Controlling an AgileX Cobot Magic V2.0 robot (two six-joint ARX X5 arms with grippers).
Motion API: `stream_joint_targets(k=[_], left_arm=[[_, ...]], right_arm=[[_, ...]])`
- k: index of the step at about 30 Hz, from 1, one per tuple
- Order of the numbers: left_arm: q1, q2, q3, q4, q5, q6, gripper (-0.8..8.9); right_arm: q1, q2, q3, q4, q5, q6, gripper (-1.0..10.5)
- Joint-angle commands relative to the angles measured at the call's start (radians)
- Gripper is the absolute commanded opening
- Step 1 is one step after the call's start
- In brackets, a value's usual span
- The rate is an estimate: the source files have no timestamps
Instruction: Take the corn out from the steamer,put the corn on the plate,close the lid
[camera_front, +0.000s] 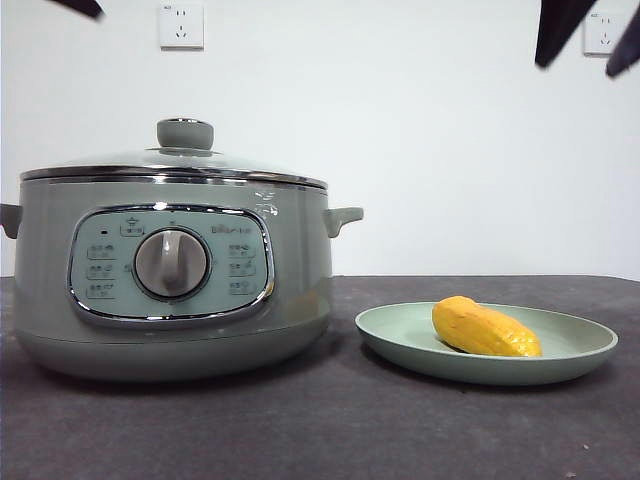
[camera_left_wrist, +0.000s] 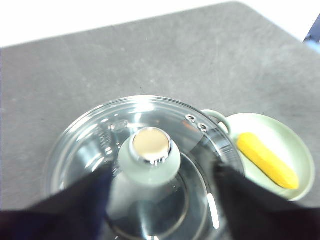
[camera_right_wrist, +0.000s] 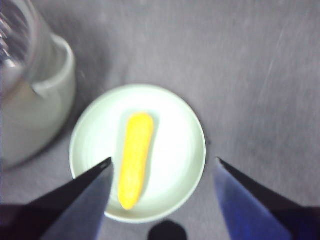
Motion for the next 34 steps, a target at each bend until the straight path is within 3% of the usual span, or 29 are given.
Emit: stream_joint_targets(k=[1, 2, 3, 7, 13, 18, 22, 34], left_arm=[[-0.003, -0.068, 0.003, -0.024, -0.009, -0.002, -0.08], [-0.003, -0.096, 0.003, -0.032, -0.019, 0.005, -0.08], [-0.004, -0.116, 0.003, -0.039, -0.033, 0.015, -0.08], [-0.015, -0.188, -0.009, -0.083, -0.095, 0.047, -0.08], [-0.042, -0.344, -0.155, -0.042, -0.174, 0.051, -0.08], [-0.044, -0.462, -0.305, 0.012, -0.226, 0.048, -0.08], [-0.045, -0.47, -0.317, -0.003, -0.212, -0.035, -0.04], [-0.044, -0.407, -0.317, -0.015, -0.216, -0.037, -0.03]], right_arm=[[0.002, -0.052, -0.01, 0.022, -0.002, -0.002, 0.7], [0.002, -0.076, -0.011, 0.031, -0.002, -0.002, -0.1], [0.004, -0.094, -0.013, 0.037, -0.002, -0.002, -0.2], [0.017, -0.195, -0.063, 0.111, -0.002, -0.002, -0.2], [0.049, -0.396, -0.281, 0.294, -0.002, -0.005, -0.2], [0.056, -0.485, -0.382, 0.285, 0.001, -0.005, 0.0], [0.054, -0.486, -0.382, 0.259, 0.008, -0.005, 0.0], [0.054, -0.486, -0.382, 0.258, 0.005, -0.005, 0.0]])
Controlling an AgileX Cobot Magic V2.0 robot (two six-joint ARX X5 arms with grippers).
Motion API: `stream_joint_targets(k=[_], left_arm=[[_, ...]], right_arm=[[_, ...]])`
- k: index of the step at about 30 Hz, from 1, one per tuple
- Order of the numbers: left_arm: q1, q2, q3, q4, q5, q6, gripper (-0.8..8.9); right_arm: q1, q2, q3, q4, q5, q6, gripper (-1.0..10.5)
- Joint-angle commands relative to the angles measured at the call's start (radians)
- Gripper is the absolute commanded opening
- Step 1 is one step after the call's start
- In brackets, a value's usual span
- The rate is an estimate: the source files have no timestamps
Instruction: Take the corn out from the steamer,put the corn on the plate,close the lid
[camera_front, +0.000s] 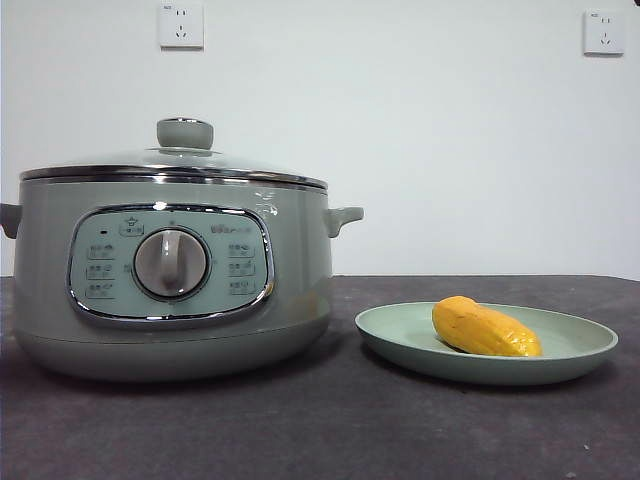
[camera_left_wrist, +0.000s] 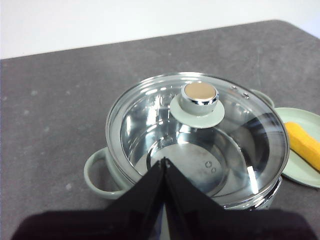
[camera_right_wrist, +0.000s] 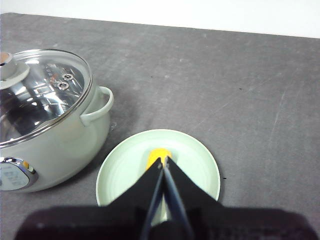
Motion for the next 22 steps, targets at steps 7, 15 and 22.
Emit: stream_joint_targets(k=[7, 15, 22], left_arm=[[-0.01, -0.043, -0.003, -0.005, -0.029, 0.056, -0.03], [0.138, -0.271, -0.095, 0.095, -0.022, 0.116, -0.04], [0.314, -0.427, -0.404, 0.322, 0.064, 0.156, -0.03]], right_arm=[[0.0, -0.002, -0.008, 0.006, 0.002, -0.002, 0.0], [0.0, -0.002, -0.008, 0.006, 0.003, -0.002, 0.0], [0.0, -0.002, -0.008, 0.006, 0.003, -0.002, 0.0]])
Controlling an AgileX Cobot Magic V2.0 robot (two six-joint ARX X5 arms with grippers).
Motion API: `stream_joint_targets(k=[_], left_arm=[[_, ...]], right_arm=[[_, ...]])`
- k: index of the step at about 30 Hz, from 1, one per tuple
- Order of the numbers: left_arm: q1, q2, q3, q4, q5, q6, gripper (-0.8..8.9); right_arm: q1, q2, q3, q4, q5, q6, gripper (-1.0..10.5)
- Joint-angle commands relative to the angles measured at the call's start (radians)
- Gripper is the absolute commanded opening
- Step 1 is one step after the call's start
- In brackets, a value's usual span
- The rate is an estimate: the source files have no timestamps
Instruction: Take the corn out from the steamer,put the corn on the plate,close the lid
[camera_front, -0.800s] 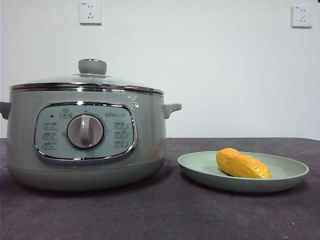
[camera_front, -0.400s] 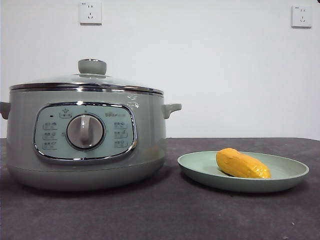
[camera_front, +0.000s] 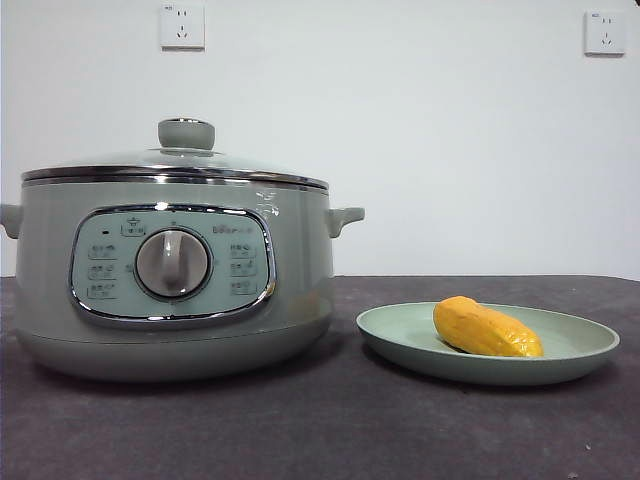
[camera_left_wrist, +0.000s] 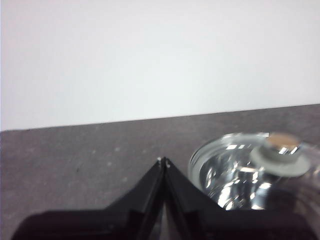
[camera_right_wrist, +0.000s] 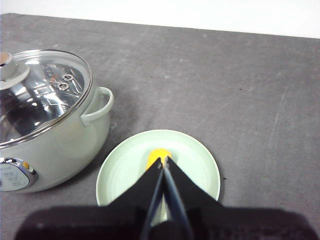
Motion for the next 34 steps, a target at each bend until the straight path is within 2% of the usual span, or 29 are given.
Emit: stream_joint_targets(k=[1, 8, 16, 34], left_arm=[[0.063, -0.048, -0.148, 0.079, 0.085, 0.024, -0.03], [0.142, -0.109, -0.341, 0.147, 0.225, 0.025, -0.03], [0.184, -0.141, -0.441, 0.132, 0.224, 0.023, -0.03], [0.201, -0.14, -0.441, 0.139, 0.222, 0.02, -0.03]], right_arm=[[0.0, -0.002, -0.008, 0.006, 0.002, -0.002, 0.0], [0.0, -0.002, -0.008, 0.006, 0.002, -0.002, 0.0], [0.0, -0.002, -0.008, 0.006, 0.002, -0.002, 0.0], [0.0, -0.002, -0.008, 0.006, 0.002, -0.002, 0.0]])
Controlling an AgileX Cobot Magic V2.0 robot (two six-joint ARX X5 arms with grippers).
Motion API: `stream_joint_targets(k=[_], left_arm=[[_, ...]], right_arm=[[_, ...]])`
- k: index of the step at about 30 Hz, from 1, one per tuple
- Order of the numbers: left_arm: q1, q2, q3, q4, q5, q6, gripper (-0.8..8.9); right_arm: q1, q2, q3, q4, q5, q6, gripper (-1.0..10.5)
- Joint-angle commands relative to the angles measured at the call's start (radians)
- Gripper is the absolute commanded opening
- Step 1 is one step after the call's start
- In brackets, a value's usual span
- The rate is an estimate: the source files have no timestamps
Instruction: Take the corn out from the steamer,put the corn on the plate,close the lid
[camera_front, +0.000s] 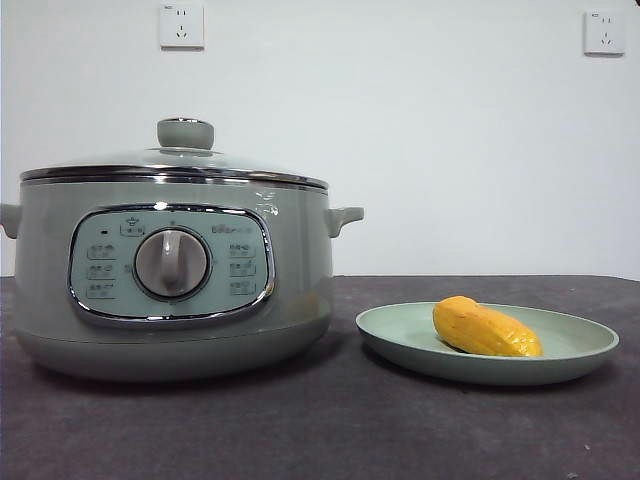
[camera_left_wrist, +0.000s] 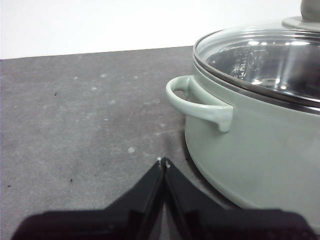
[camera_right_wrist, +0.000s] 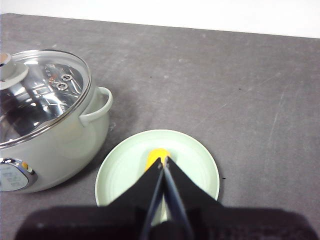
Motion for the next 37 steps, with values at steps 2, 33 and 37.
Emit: stream_joint_targets(k=[2, 33, 37], left_arm=[[0.003, -0.002, -0.015, 0.003, 0.005, 0.008, -0.03], [0.003, -0.002, -0.015, 0.003, 0.005, 0.008, -0.03], [0.003, -0.002, -0.015, 0.003, 0.004, 0.008, -0.03]], right_arm=[[0.0, -0.002, -0.008, 0.006, 0.002, -0.002, 0.0], [-0.377, -0.402, -0.555, 0.486, -0.257, -0.192, 0.0], [-0.379, -0.471, -0.635, 0.486, -0.256, -0.177, 0.0]])
